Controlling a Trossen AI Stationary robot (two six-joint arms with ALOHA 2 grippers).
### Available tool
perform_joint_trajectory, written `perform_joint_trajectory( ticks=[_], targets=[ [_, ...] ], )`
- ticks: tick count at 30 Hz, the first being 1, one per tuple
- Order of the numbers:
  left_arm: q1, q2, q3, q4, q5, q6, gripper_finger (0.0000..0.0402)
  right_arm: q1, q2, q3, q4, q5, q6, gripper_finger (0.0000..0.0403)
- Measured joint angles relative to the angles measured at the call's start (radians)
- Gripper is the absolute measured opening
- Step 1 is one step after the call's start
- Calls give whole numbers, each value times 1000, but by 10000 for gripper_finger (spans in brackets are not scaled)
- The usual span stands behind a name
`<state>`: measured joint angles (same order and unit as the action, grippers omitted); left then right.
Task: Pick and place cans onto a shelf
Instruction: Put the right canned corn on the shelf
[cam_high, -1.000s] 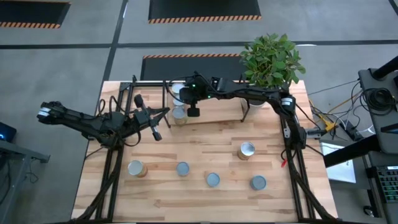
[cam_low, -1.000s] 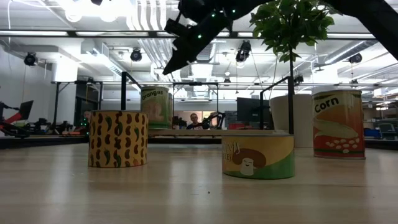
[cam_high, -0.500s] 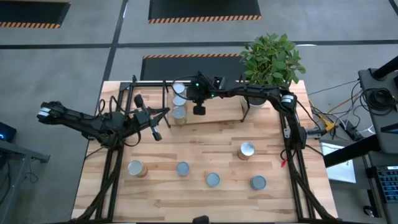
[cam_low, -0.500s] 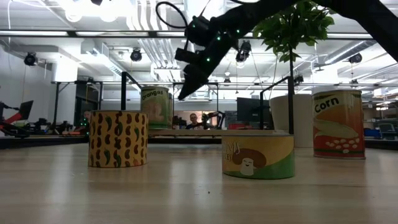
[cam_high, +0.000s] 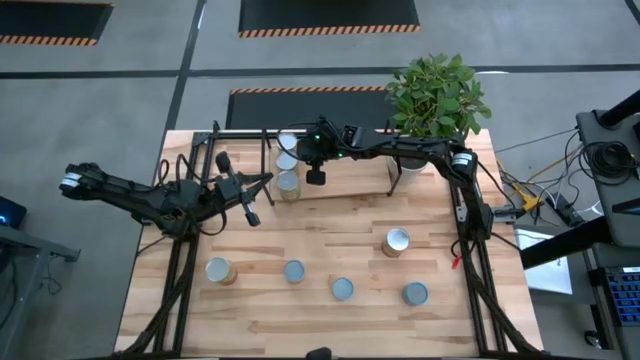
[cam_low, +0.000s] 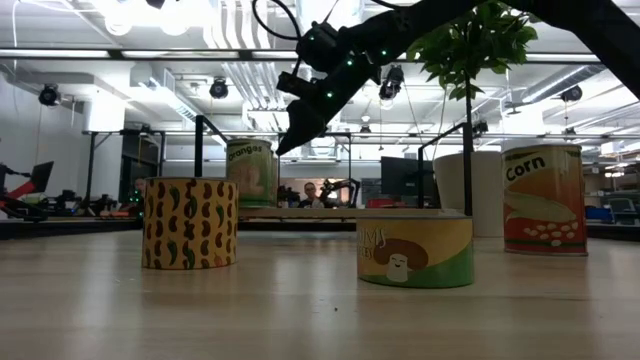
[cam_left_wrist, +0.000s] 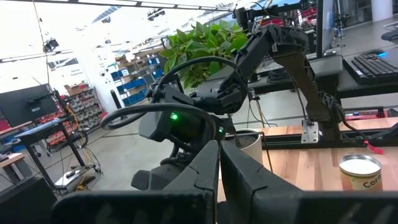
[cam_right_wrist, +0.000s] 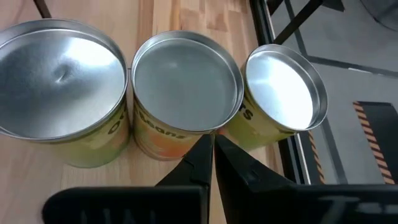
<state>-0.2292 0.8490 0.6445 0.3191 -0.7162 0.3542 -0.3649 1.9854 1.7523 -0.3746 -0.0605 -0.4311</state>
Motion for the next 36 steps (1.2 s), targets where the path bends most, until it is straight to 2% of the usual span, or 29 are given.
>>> perform_joint_trajectory(
  ticks=[11,24,36],
  targets=[
    [0,0,0,0,0,0,0,12,-42,-1,-19,9,4,9],
    [0,0,0,0,0,0,0,115,-153,-1,-52,9,-5,9],
    [0,0,0,1,0,0,0,287,-280,-5,-274,8,98,9]
  ],
)
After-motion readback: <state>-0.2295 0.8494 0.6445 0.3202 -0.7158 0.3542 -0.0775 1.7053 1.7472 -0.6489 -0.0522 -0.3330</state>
